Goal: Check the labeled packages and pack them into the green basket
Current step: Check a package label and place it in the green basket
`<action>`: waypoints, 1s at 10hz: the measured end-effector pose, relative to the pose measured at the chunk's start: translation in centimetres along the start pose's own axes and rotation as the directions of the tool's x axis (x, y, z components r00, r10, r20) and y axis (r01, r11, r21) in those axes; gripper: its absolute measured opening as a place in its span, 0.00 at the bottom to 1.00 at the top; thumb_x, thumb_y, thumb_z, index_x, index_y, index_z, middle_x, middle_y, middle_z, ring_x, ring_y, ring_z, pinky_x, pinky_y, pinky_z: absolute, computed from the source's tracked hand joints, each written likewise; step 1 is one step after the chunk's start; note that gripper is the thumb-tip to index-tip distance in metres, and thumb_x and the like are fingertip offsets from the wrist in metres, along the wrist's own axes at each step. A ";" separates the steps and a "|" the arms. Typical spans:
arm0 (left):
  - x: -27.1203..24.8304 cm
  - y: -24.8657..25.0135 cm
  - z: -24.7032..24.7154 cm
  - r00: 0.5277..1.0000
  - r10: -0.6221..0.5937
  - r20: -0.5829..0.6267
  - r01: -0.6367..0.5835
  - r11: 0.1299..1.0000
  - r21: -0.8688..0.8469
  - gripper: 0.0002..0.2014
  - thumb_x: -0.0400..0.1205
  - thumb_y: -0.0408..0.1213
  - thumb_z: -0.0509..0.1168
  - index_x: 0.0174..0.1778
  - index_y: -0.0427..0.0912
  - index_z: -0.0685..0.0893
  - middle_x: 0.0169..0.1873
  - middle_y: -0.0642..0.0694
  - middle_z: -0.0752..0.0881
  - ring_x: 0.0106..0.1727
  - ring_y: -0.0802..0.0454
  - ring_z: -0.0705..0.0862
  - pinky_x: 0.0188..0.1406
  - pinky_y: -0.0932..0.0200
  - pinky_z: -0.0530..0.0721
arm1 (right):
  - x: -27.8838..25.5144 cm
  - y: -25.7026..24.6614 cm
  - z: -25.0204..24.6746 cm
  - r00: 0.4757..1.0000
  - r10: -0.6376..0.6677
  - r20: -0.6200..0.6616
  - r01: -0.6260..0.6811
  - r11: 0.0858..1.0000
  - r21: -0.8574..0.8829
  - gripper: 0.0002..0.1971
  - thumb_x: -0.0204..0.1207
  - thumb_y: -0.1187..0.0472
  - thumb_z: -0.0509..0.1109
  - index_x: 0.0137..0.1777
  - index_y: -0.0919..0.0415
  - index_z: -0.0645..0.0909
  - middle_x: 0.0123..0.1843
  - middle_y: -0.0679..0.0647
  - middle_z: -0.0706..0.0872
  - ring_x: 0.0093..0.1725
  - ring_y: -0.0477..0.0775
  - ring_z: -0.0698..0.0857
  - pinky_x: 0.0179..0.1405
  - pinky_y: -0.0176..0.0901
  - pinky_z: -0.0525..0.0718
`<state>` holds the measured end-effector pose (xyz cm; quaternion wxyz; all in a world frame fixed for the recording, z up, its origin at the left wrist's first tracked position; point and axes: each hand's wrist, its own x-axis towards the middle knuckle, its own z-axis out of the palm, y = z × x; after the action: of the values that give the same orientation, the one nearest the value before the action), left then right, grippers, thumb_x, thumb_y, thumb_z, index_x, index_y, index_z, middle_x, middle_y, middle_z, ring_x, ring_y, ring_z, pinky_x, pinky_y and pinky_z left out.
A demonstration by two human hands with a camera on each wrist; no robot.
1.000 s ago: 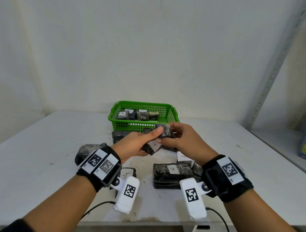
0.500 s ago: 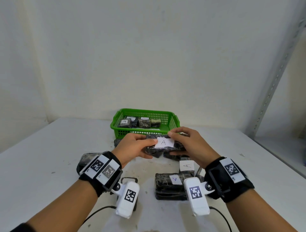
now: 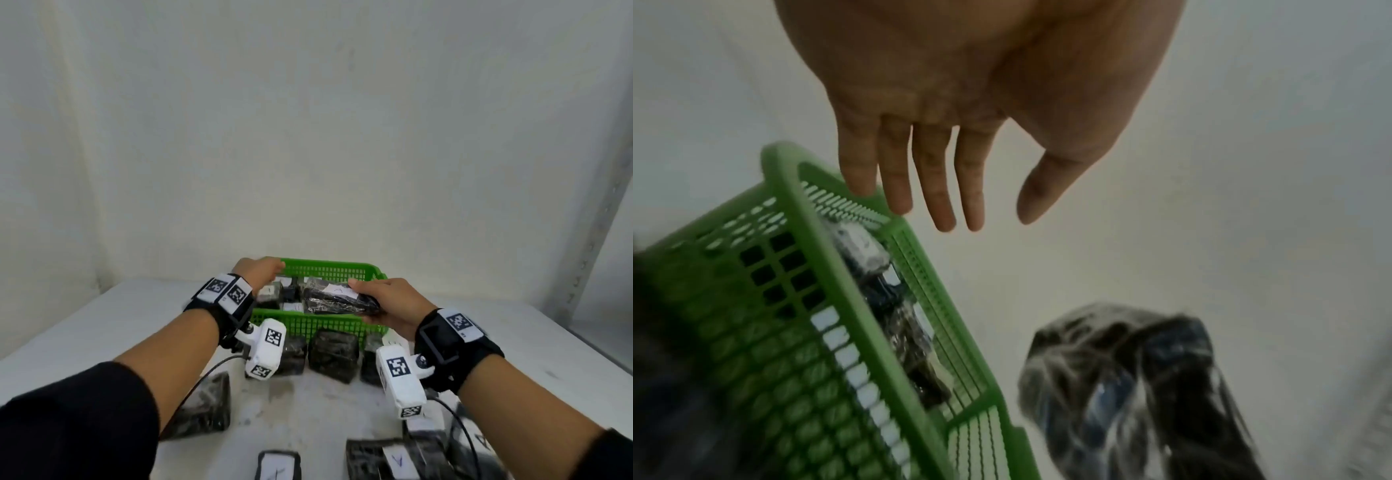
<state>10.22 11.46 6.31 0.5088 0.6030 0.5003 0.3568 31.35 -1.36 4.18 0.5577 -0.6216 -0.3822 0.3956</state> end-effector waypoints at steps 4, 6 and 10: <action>14.7 -0.7 -0.7 0.996 -0.079 -0.037 0.085 0.802 0.592 0.20 0.90 0.29 0.54 0.78 0.30 0.71 0.78 0.32 0.71 0.78 0.38 0.71 0.73 0.55 0.68 | 14.6 -0.7 1.9 0.981 0.187 0.053 -0.166 0.948 -0.270 0.11 0.72 0.63 0.86 0.42 0.70 0.88 0.39 0.62 0.89 0.40 0.63 0.89 0.45 0.52 0.90; 17.5 -1.3 0.1 0.979 -0.165 0.123 -0.029 0.481 0.876 0.20 0.86 0.35 0.62 0.75 0.34 0.77 0.76 0.37 0.75 0.75 0.41 0.76 0.69 0.55 0.74 | 18.9 -0.3 3.4 0.947 0.315 0.067 -0.264 0.877 -0.401 0.11 0.74 0.67 0.84 0.47 0.71 0.85 0.51 0.68 0.91 0.58 0.72 0.92 0.63 0.67 0.89; 23.5 -4.5 -0.5 0.960 -0.161 0.228 -0.227 0.022 0.974 0.19 0.81 0.45 0.69 0.64 0.38 0.86 0.57 0.38 0.87 0.47 0.47 0.80 0.47 0.60 0.76 | 21.1 -0.2 4.7 0.958 0.280 0.061 -0.133 0.624 -0.770 0.19 0.81 0.49 0.78 0.36 0.59 0.78 0.31 0.53 0.79 0.21 0.48 0.75 0.13 0.28 0.69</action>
<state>14.45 34.20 0.17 -0.0035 0.8397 0.5154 -0.1713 35.39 19.86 2.64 0.1612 -0.7999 -0.4854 0.3140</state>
